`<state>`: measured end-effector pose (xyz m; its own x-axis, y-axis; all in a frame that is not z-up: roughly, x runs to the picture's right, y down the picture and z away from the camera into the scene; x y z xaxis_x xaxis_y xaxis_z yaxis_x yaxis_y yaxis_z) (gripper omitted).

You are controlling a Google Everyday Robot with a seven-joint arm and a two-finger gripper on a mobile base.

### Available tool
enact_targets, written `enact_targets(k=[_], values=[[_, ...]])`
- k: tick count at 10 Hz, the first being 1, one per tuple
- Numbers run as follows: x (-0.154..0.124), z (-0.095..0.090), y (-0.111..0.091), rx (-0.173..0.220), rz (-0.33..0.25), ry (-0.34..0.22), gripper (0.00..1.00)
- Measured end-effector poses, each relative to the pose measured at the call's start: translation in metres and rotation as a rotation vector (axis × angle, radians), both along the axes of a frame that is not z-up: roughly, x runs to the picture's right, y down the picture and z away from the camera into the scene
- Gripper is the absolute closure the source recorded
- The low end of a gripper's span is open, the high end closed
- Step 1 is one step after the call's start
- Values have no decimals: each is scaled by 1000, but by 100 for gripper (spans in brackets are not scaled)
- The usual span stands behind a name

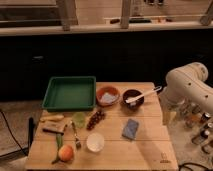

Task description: Place sponge in paper cup

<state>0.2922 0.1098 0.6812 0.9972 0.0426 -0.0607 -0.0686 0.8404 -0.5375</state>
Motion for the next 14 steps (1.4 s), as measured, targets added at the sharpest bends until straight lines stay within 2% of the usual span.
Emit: enact_targets(k=[2,5,8,12,14], values=[[0,1,3,1,-8,6,20],[-26,11,13,10,-81,27,20],[-21,15,19,18,-98,35,20],[-46,26,25,32,-137,39,20],[-42,33,32,36,-151,37,20]])
